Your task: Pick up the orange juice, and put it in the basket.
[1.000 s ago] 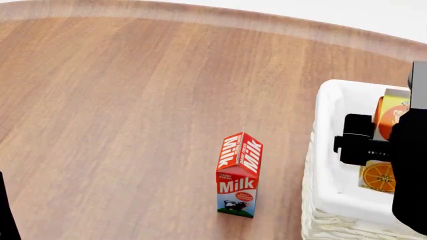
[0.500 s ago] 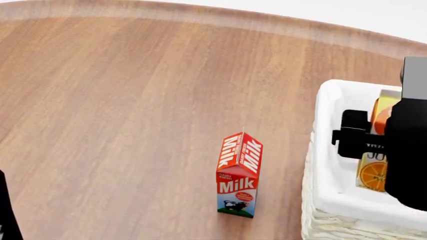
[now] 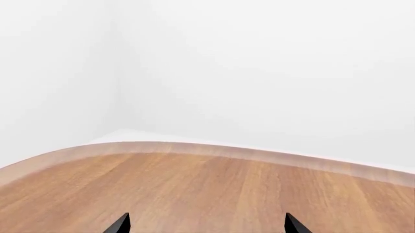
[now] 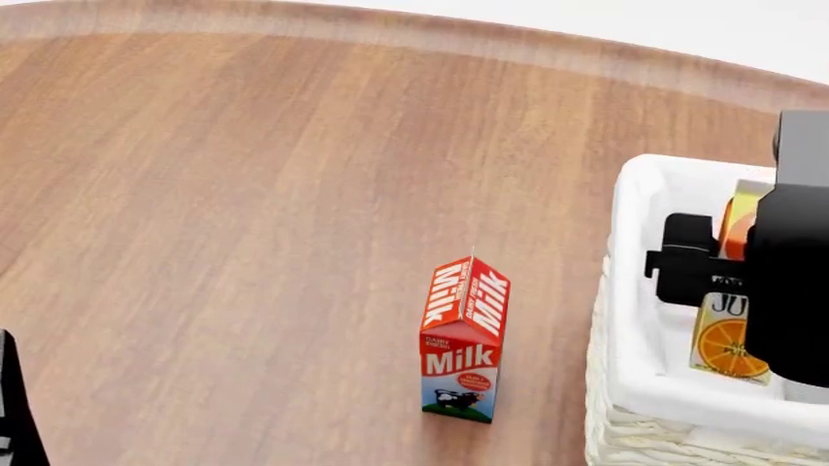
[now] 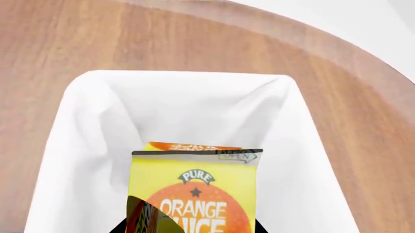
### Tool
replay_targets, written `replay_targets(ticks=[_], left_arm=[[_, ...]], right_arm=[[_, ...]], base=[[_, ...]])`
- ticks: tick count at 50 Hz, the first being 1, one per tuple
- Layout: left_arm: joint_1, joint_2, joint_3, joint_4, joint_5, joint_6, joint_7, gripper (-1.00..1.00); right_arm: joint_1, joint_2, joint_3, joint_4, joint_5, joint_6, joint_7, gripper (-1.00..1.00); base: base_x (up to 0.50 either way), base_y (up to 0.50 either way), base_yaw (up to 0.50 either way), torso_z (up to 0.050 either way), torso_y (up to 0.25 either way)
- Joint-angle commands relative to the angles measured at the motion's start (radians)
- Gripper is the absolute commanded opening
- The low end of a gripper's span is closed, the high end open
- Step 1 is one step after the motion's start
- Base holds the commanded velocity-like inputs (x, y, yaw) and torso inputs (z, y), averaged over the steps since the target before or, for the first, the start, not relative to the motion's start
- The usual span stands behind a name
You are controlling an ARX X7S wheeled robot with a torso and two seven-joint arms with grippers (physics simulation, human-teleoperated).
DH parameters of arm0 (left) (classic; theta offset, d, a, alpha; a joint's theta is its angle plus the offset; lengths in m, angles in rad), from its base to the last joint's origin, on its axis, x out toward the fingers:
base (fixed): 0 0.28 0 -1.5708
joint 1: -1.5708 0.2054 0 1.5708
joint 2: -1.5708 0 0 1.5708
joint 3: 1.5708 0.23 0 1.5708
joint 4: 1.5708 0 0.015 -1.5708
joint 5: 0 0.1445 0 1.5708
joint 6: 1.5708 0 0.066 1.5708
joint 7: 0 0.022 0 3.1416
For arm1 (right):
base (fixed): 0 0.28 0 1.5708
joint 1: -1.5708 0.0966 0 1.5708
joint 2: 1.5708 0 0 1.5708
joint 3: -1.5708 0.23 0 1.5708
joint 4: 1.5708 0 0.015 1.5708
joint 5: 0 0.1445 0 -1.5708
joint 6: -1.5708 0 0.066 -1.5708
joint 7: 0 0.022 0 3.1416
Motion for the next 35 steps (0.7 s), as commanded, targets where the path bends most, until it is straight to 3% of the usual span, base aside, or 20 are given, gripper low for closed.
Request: replay_targets(ticks=[1, 35], left_arm=[[0.002, 0.029, -0.03, -0.002, -0.012, 0.019, 0.031, 1.0], [-0.003, 0.022, -0.019, -0.002, -0.011, 0.018, 0.022, 1.0]], right_arm=[[0.027, -0.019, 0.01, 0.027, -0.056, -0.006, -0.039, -1.0], [0.036, -0.019, -0.067, 0.094, -0.116, -0.051, -0.084, -1.0]], base=[[0.0, 0.0, 0.0, 0.0, 0.0], [0.0, 0.0, 0.0, 0.0, 0.001]])
